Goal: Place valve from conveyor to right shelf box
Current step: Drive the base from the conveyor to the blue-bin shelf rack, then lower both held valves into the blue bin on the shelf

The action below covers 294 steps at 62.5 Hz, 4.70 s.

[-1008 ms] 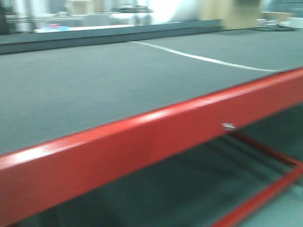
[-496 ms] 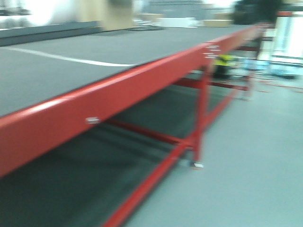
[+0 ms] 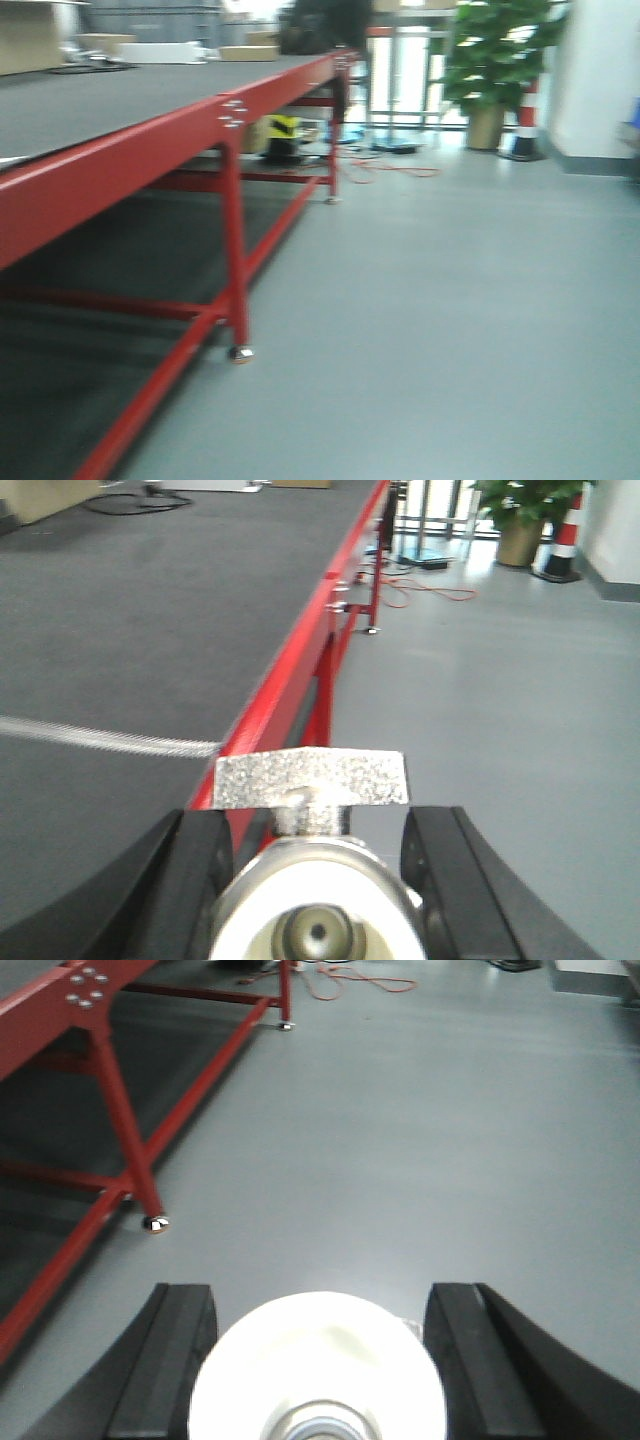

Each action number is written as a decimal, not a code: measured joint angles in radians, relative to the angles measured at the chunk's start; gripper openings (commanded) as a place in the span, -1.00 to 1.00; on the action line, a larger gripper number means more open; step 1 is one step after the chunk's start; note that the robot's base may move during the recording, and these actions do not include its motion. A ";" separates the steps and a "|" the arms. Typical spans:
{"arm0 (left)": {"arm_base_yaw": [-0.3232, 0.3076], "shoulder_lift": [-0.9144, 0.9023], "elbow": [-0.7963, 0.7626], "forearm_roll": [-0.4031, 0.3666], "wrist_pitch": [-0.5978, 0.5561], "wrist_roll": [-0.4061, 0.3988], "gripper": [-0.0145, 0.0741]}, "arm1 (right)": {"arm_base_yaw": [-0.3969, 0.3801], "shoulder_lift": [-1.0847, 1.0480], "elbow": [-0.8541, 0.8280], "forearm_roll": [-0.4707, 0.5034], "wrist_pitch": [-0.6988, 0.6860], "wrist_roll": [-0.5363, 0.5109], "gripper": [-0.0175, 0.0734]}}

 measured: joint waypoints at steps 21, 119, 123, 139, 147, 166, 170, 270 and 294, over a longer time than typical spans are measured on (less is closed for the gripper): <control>0.000 0.000 0.000 0.000 0.000 0.000 -0.92 | 0.000 0.000 0.000 0.000 0.000 0.000 -0.98; 0.000 0.002 0.000 0.000 -0.002 0.000 -0.92 | 0.000 0.000 0.000 0.000 0.000 0.000 -0.98; 0.000 0.002 0.000 0.000 -0.002 0.000 -0.92 | 0.000 0.000 0.000 0.000 0.000 0.000 -0.98; 0.000 0.002 0.000 0.000 -0.002 0.000 -0.92 | 0.000 0.000 0.000 0.000 0.000 0.000 -0.98; 0.000 0.002 0.000 0.000 -0.002 0.000 -0.92 | 0.000 0.000 0.000 0.000 0.000 0.000 -0.98; 0.000 0.002 0.000 0.000 -0.004 0.000 -0.92 | 0.000 0.000 0.000 0.000 0.000 0.000 -0.98; 0.000 0.002 0.000 0.000 -0.004 0.000 -0.92 | 0.000 0.000 0.000 0.000 0.000 0.000 -0.98; 0.000 0.003 0.000 0.000 -0.004 0.000 -0.92 | 0.000 0.000 0.000 0.004 0.000 0.000 -0.98; 0.000 0.003 0.000 0.000 -0.004 0.000 -0.92 | 0.000 0.000 0.000 0.004 0.000 0.000 -0.98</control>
